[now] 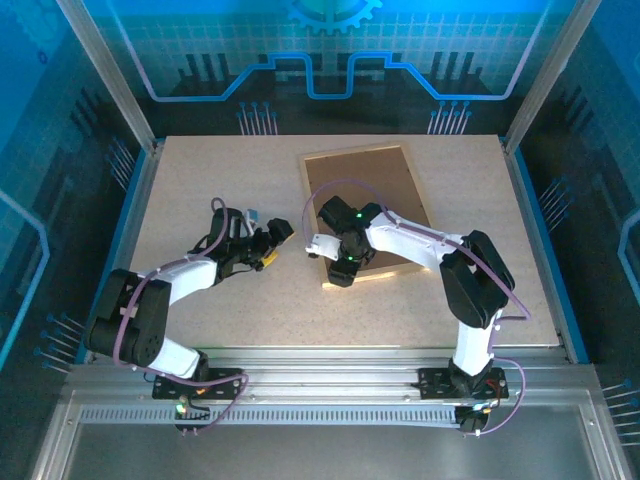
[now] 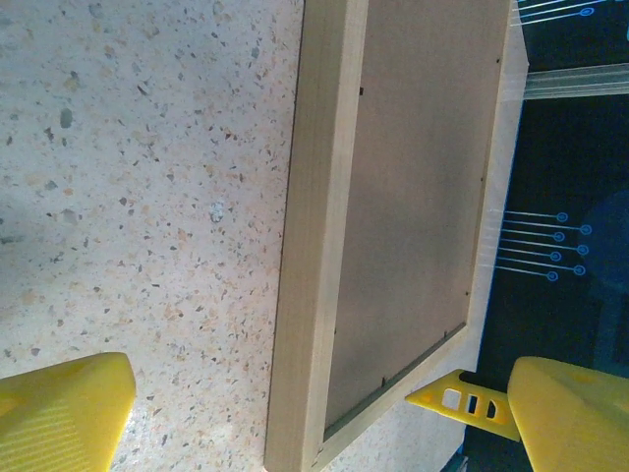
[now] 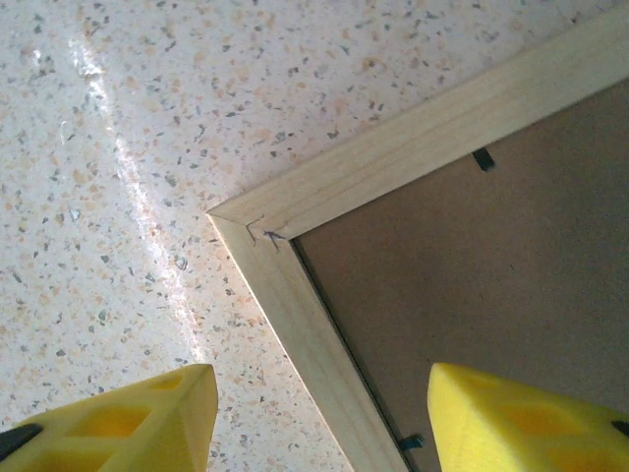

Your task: Put the photo into the frame

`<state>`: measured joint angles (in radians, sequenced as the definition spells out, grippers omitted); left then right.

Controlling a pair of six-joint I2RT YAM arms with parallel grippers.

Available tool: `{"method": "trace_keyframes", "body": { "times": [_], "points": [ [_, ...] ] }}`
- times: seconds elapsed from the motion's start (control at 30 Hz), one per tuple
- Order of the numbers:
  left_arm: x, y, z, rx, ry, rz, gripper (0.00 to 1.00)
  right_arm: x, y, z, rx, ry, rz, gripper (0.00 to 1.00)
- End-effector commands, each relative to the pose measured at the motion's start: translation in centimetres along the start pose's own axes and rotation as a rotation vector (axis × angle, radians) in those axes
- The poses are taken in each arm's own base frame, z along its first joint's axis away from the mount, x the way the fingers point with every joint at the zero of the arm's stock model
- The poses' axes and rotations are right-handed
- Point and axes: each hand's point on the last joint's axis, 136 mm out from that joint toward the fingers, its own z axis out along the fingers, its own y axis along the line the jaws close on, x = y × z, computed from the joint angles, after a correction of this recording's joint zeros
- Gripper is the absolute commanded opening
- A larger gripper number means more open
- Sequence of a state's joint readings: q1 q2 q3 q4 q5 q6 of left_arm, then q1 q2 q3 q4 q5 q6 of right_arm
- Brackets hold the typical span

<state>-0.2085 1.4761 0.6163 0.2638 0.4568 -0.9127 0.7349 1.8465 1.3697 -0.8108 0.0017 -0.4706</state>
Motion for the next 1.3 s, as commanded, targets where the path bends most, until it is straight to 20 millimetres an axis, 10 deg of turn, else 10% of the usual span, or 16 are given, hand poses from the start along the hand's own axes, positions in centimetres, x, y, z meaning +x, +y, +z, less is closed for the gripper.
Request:
{"method": "trace_keyframes", "body": {
  "times": [0.0, 0.93, 1.27],
  "points": [
    [0.2, 0.6, -0.3, -0.013, -0.009, 0.009, 0.99, -0.2, 1.4, 1.1, -0.062, 0.000, -0.108, 0.60],
    [0.6, 1.5, 1.5, 0.037, 0.028, -0.064, 0.99, 1.1, 0.6, 6.6, 0.073, 0.106, -0.250, 0.62],
    [0.8, 1.5, 1.6, 0.050, 0.032, -0.083, 0.99, 1.6, 1.6, 7.2, 0.086, 0.099, -0.292, 0.01]
  ]
}}
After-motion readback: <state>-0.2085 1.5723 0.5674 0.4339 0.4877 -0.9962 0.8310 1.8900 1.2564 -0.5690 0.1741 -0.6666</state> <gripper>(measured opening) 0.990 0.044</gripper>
